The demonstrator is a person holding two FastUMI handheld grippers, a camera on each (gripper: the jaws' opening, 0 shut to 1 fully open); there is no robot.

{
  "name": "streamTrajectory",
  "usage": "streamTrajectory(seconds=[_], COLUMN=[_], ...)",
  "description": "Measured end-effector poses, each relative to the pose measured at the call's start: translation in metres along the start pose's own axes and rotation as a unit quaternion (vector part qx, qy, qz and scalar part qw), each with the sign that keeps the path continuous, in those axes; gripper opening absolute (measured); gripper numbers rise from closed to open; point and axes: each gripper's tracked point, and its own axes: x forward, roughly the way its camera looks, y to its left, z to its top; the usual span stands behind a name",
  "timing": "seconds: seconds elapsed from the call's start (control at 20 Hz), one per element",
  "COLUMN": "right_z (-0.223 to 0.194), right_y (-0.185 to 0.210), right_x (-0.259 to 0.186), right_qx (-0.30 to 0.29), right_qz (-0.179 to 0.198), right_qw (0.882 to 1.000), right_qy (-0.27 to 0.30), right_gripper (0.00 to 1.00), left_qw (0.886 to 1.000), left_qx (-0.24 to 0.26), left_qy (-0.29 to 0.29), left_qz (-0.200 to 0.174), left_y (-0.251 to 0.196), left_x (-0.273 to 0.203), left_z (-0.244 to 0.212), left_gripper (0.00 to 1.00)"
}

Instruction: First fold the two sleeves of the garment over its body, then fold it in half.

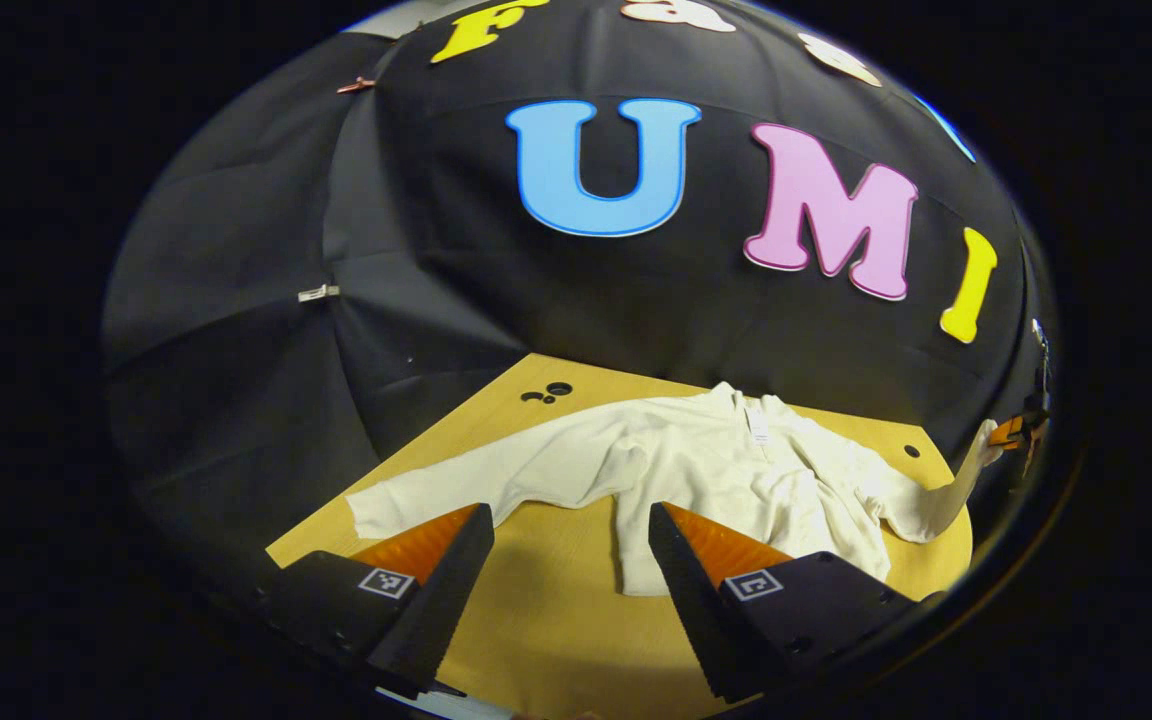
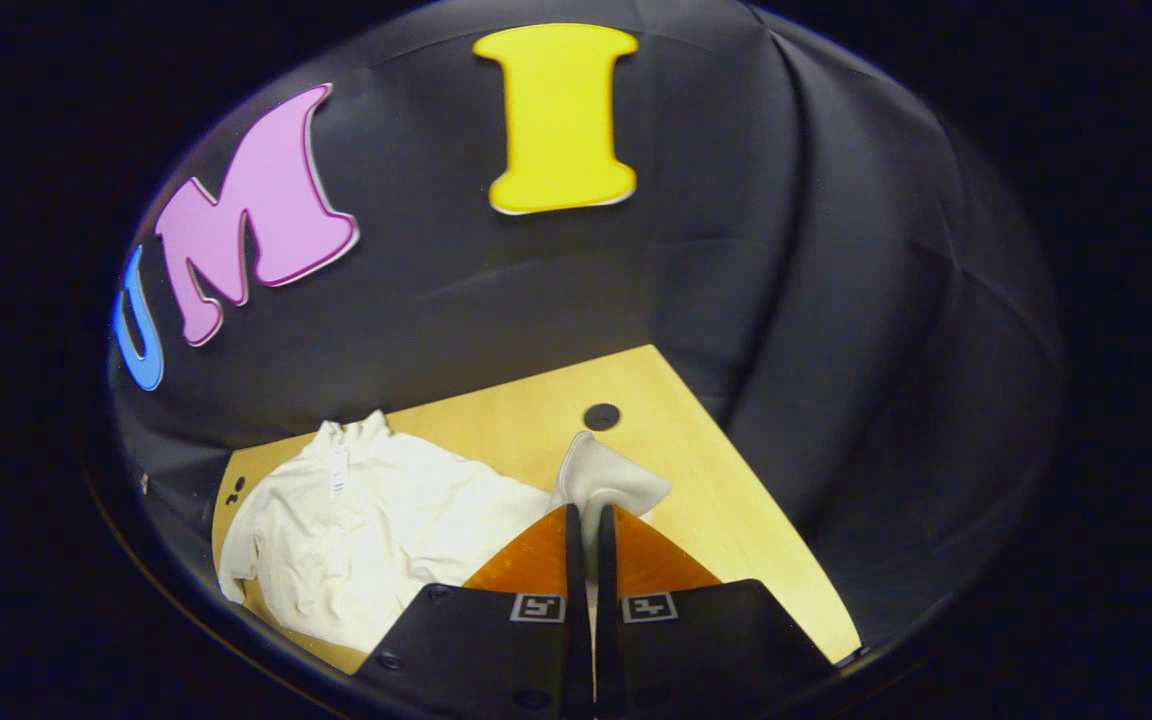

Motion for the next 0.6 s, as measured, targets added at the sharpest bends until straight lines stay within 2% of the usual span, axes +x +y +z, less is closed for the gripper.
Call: streamTrajectory(seconds=[0.2,0.3,0.4,0.5,0.6], right_z=[-0.002,0.003,0.011,0.016,0.011], right_y=[0.079,0.119,0.173,0.230,0.278], right_x=[0.012,0.015,0.013,0.011,0.017], right_qx=[-0.041,-0.086,-0.110,-0.105,-0.124], right_qz=[0.052,0.077,0.114,0.151,0.175], right_qw=[0.998,0.993,0.987,0.983,0.977], right_qy=[0.009,-0.001,-0.004,-0.002,-0.001], right_gripper=[0.05,0.06,0.06,0.06,0.06], left_qw=[1.000,1.000,0.999,0.999,0.998], left_qx=[0.001,0.005,-0.006,-0.022,-0.035], left_qy=[0.001,0.000,0.004,0.008,0.010], left_qz=[0.018,0.025,0.032,0.041,0.050], left_y=[0.028,0.039,0.051,0.062,0.073], left_x=[-0.001,-0.003,-0.004,-0.005,-0.006], left_z=[-0.004,-0.006,-0.009,-0.014,-0.018], left_gripper=[0.96,0.97,0.96,0.96,0.97])
